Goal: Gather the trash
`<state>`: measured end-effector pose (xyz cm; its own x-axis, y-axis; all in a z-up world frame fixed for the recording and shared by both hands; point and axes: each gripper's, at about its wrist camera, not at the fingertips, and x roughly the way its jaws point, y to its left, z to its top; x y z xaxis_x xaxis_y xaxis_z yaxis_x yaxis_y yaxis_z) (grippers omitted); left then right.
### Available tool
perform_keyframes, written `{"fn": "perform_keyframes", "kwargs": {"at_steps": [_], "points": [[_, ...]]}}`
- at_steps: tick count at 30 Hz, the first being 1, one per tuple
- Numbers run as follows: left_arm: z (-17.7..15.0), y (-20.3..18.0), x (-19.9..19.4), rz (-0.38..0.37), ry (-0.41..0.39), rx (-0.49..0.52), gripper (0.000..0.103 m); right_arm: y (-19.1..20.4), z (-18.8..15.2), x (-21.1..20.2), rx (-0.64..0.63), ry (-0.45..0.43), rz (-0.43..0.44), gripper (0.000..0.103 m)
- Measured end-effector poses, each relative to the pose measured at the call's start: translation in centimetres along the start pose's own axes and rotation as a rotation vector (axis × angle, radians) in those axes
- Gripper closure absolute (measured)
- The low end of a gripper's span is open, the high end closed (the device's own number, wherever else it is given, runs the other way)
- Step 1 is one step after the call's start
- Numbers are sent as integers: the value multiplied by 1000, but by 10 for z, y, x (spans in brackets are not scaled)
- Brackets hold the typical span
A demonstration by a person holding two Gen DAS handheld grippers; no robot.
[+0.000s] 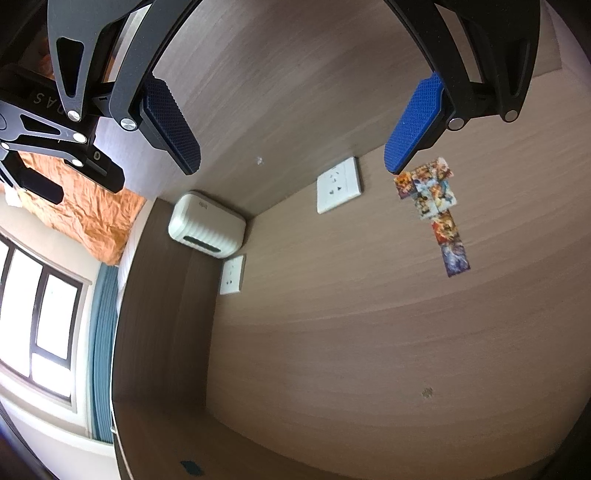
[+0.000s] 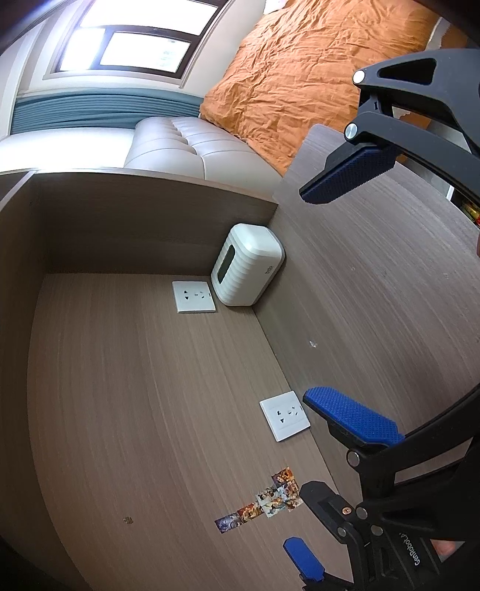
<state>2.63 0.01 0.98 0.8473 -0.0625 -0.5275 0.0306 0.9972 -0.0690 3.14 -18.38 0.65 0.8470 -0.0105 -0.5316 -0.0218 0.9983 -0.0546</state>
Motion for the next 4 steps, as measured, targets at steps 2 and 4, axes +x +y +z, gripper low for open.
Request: {"fn": "perform_keyframes", "kwargs": {"at_steps": [2, 4], "points": [[0, 1, 5, -5, 12, -10, 5, 0, 0, 3, 4, 6, -1, 4], [0, 0, 8, 1, 14, -10, 5, 0, 1, 6, 5, 10, -2, 4]]}}
